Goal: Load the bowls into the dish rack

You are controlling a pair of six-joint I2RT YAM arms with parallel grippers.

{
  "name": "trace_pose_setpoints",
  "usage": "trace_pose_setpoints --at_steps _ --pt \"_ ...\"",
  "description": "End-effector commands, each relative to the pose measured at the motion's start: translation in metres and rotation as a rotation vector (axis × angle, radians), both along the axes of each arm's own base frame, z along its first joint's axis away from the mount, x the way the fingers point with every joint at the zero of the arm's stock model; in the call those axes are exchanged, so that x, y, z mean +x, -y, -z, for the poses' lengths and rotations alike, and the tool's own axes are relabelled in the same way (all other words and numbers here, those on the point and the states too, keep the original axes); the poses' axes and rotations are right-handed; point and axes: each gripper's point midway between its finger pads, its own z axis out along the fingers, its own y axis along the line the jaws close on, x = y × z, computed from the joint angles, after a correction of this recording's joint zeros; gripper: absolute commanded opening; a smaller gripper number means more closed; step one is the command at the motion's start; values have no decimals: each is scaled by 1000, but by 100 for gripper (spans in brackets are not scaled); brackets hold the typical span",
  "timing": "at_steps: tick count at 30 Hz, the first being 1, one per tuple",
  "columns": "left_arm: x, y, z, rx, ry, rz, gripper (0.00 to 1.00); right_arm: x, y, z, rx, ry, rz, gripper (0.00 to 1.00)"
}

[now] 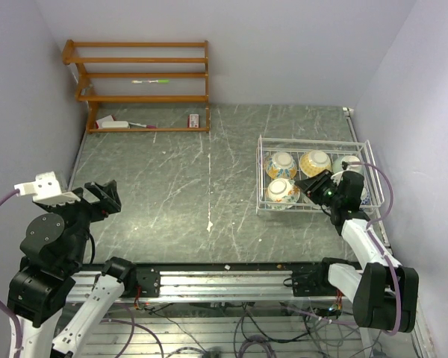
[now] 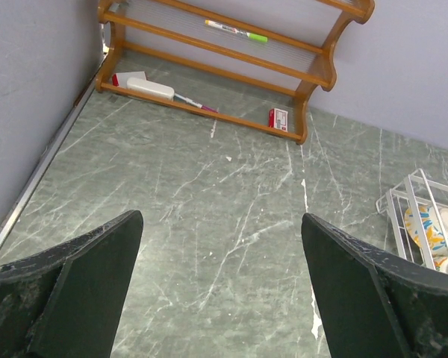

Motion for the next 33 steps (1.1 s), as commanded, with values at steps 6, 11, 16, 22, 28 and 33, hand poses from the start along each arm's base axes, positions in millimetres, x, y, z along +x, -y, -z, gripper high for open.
trace_pose_setpoints --at_steps 6,11,16,22,28,33 --pt "5 3 -5 -19 23 6 98 -8 12 17 -113 -86 5 37" --pt "7 6 -2 -21 19 12 98 -8 17 17 -149 -90 9 38" --pt "9 7 -1 -23 18 15 98 -6 15 16 -158 -84 -17 38" --pt "10 6 0 -19 14 10 98 2 13 -14 -202 7 -63 41" --pt "15 13 4 -32 5 32 98 10 15 -48 -313 58 -67 44" --pt "22 19 12 -28 -25 50 98 18 -28 -66 -503 73 -124 50"
